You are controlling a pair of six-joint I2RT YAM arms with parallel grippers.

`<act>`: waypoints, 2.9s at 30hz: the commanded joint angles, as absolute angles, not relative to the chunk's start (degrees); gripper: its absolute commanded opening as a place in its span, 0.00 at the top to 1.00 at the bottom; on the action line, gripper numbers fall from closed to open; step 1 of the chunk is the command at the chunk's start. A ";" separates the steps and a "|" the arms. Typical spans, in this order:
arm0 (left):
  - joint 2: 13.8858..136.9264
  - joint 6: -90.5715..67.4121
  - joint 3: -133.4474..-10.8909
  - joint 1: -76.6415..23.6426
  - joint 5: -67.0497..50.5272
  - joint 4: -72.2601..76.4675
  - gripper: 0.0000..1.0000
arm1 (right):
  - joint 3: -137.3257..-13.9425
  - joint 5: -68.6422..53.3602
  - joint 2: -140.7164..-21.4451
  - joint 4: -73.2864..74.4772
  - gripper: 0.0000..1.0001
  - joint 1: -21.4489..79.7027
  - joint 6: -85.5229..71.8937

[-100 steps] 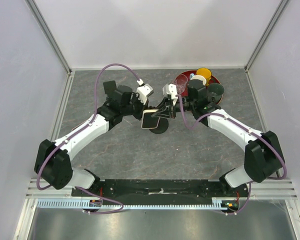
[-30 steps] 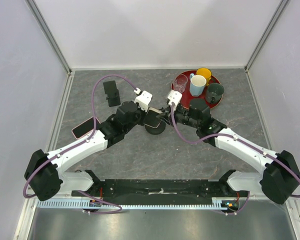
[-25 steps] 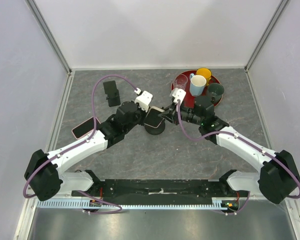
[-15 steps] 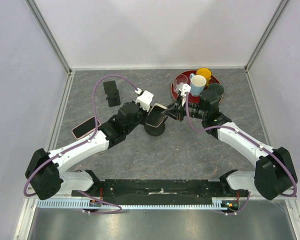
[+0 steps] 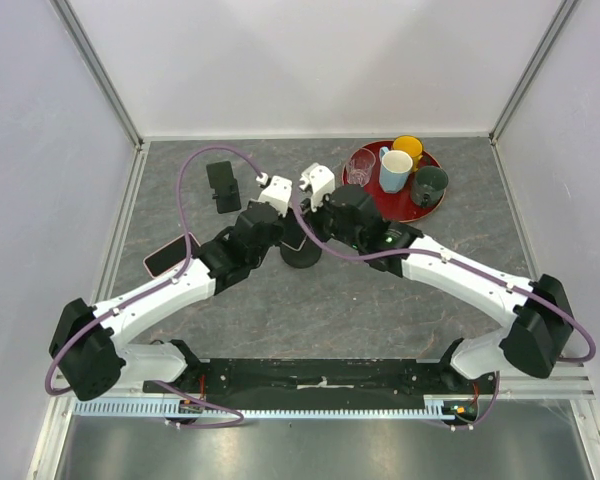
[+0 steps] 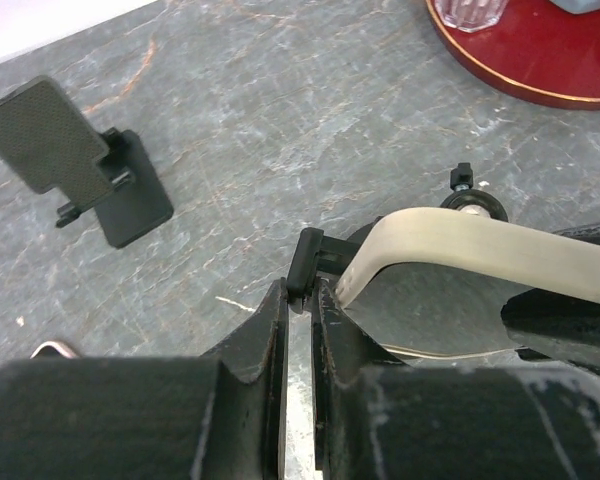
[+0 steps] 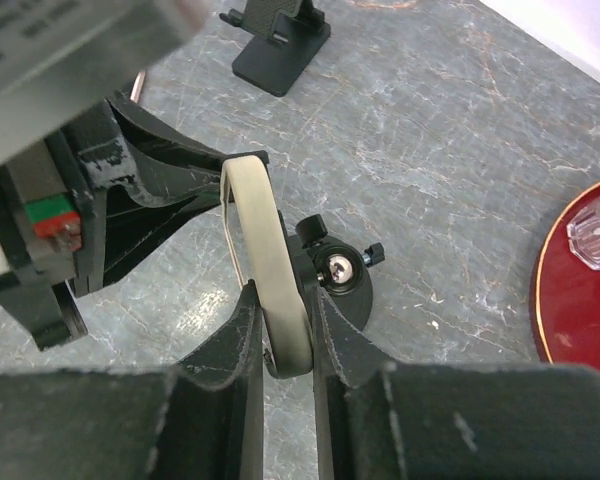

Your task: Place the phone on the phone stand

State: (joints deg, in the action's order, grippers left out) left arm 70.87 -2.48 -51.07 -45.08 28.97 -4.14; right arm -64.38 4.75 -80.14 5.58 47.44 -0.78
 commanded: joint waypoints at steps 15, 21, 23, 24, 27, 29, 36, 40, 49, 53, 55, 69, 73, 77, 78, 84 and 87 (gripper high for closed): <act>64.34 -22.58 -59.50 -43.42 34.46 -27.15 0.98 | -82.61 37.62 -93.25 23.20 1.00 45.70 0.18; 63.37 -24.43 -57.75 -43.33 29.36 -26.63 0.98 | -83.67 33.66 -96.50 23.38 1.00 45.26 -1.76; 62.76 -24.70 -57.66 -43.42 28.13 -27.24 0.98 | -83.67 33.92 -96.50 23.38 1.00 45.09 -1.32; 62.67 -25.13 -57.74 -43.42 28.04 -27.59 0.98 | -83.41 33.75 -96.33 23.29 1.00 45.00 -1.14; 62.32 -26.19 -58.36 -43.33 27.86 -29.00 0.98 | -82.88 32.44 -95.98 22.94 1.00 44.39 -0.44; 62.23 -26.63 -58.27 -43.42 27.51 -29.27 0.98 | -82.62 30.78 -96.06 22.76 1.00 44.03 1.65; 61.53 -28.91 -60.28 -43.33 20.76 -33.74 0.96 | -80.77 24.18 -96.15 21.97 1.00 42.98 5.54; 59.25 -32.95 -63.01 -43.33 17.32 -41.54 0.85 | -82.97 21.28 -98.34 24.52 1.00 41.84 6.59; 45.90 -43.06 -64.60 -43.33 17.40 -54.92 0.51 | -82.79 13.81 -99.23 23.91 1.00 39.46 6.77; 41.05 -40.54 -64.60 -43.33 20.48 -55.56 0.51 | -81.92 7.40 -97.39 22.33 1.00 38.50 7.03; 41.92 -38.07 -65.04 -43.24 18.38 -53.71 0.51 | -81.74 3.97 -96.59 21.80 1.00 37.53 7.12; 50.97 -20.93 -62.05 -41.40 4.14 -27.17 0.37 | -84.98 -33.26 -97.73 23.80 1.00 33.23 20.47; 53.87 -19.51 -63.98 -35.43 -6.20 -24.62 0.36 | -88.93 -37.00 -99.05 28.73 1.00 31.91 22.32; 56.86 -18.72 -66.44 -30.33 -13.00 -23.73 0.36 | -92.02 -33.40 -99.41 32.52 1.00 30.68 18.38; 57.30 -18.29 -66.71 -28.93 -14.05 -23.30 0.36 | -92.11 -33.92 -99.14 33.48 1.00 30.33 17.33; 60.29 -18.11 -68.21 -26.54 -21.18 -20.57 0.36 | -93.95 -38.84 -102.91 38.05 1.00 27.86 13.36; 60.21 -17.58 -66.28 -25.84 -23.29 -19.08 0.37 | -92.20 -41.56 -104.50 37.62 1.00 26.64 10.20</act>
